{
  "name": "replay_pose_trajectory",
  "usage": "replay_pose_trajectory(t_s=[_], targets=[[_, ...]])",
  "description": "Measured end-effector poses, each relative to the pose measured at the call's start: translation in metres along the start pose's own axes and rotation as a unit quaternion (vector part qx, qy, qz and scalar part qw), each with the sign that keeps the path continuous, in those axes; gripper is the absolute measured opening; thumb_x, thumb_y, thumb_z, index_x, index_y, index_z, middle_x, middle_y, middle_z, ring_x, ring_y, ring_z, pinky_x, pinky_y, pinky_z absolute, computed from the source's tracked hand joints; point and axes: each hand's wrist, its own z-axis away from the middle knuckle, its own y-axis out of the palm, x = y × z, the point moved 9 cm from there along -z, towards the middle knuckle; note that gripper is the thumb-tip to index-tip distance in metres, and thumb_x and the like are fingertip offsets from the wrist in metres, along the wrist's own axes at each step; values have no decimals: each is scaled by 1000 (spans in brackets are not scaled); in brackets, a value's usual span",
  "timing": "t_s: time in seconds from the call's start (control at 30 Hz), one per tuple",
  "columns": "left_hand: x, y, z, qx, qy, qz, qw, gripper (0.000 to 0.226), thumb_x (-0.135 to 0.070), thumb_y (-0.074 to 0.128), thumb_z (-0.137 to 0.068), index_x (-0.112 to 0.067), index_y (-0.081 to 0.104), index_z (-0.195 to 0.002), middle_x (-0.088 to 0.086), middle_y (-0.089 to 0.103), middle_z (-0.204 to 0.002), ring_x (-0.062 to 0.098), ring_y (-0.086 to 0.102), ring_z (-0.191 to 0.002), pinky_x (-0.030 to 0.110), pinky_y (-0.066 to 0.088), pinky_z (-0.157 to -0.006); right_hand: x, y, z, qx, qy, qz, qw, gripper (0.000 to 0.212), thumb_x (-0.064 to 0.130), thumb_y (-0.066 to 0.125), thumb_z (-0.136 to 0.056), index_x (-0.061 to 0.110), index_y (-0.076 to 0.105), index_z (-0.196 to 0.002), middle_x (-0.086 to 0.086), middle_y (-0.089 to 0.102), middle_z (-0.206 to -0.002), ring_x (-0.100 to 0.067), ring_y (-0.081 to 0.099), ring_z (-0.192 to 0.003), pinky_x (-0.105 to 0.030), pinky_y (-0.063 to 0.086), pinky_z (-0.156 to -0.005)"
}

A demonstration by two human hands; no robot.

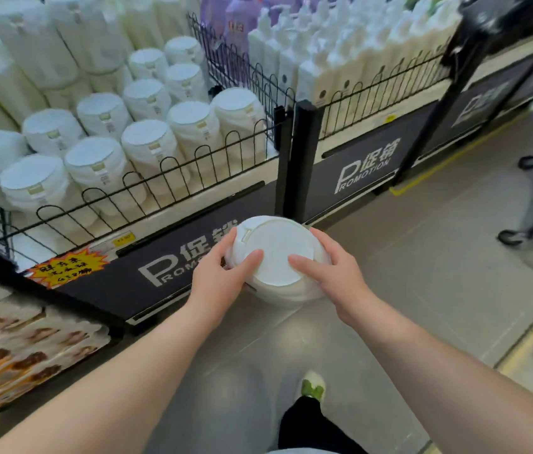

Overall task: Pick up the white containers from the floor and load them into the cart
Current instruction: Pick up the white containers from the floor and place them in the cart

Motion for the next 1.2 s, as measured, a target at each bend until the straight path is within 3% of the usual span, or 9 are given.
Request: replay_pose_trajectory(t_s=[0.23, 0.4, 0.5, 0.6, 0.73, 0.83, 0.9, 1.07, 1.2], targets=[[-67, 149, -73, 88, 36, -24, 995, 87, -63, 79, -55, -47, 48, -134, -15, 53, -135, 18, 55, -120, 48, 54, -93, 49, -139, -55, -93, -29, -21, 995, 77, 39, 84, -59, 35, 53, -130, 10, 61, -123, -14, 58, -112, -37, 52, -95], [-115, 250, -125, 152, 68, -65, 984, 86, -64, 78, -55, -47, 48, -134, -15, 53, -133, 19, 55, -119, 49, 53, -93, 77, -225, -86, -154, -49, -70, 984, 62, 25, 83, -68, 33, 56, -124, 11, 64, -118, -11, 61, -108, -30, 53, -89], [-133, 313, -164, 192, 75, -76, 976, 87, -66, 79, -51, -49, 49, -131, -14, 53, -134, 19, 55, -120, 48, 53, -94, 85, -276, -112, -203, -51, -87, 974, 67, 27, 84, -66, 31, 57, -127, 8, 65, -119, -12, 63, -107, -30, 53, -88], [-147, 381, -207, 239, 85, -83, 964, 78, -73, 79, -48, -63, 51, -119, -13, 50, -137, 19, 51, -124, 48, 52, -95, 93, -329, -145, -259, -48, -97, 960, 76, 36, 85, -57, 33, 56, -127, 7, 65, -120, -13, 63, -108, -34, 53, -91], [-173, 472, -260, 311, 97, -78, 942, 81, -62, 81, -57, -47, 51, -131, -14, 57, -131, 17, 56, -119, 47, 53, -94, 110, -394, -189, -336, -53, -122, 933, 73, 31, 85, -61, 30, 56, -128, 6, 66, -118, -14, 64, -105, -35, 54, -89], [-200, 537, -294, 359, 101, -100, 923, 81, -60, 80, -58, -46, 51, -132, -12, 54, -134, 18, 54, -121, 47, 53, -95, 127, -440, -213, -388, -51, -144, 909, 63, 21, 82, -69, 29, 57, -126, 6, 67, -114, -12, 65, -102, -30, 55, -84], [-218, 581, -312, 389, 117, -117, 906, 80, -59, 79, -61, -45, 50, -134, -13, 53, -136, 17, 53, -122, 46, 53, -95, 139, -469, -228, -409, -55, -151, 898, 59, 24, 83, -68, 30, 59, -121, 5, 68, -112, -15, 65, -102, -33, 56, -85], [-247, 689, -339, 444, 135, -128, 877, 81, -63, 79, -58, -46, 51, -132, -15, 54, -134, 16, 55, -120, 45, 53, -94, 152, -552, -252, -474, -60, -175, 861, 71, 26, 84, -64, 29, 55, -129, 2, 65, -119, -17, 63, -107, -38, 54, -92], [-260, 780, -354, 469, 148, -141, 859, 86, -62, 79, -55, -41, 51, -134, -12, 57, -132, 18, 58, -118, 44, 52, -96, 152, -630, -275, -505, -55, -173, 844, 82, 41, 84, -49, 33, 56, -127, 3, 65, -120, -17, 63, -107, -39, 54, -91]])
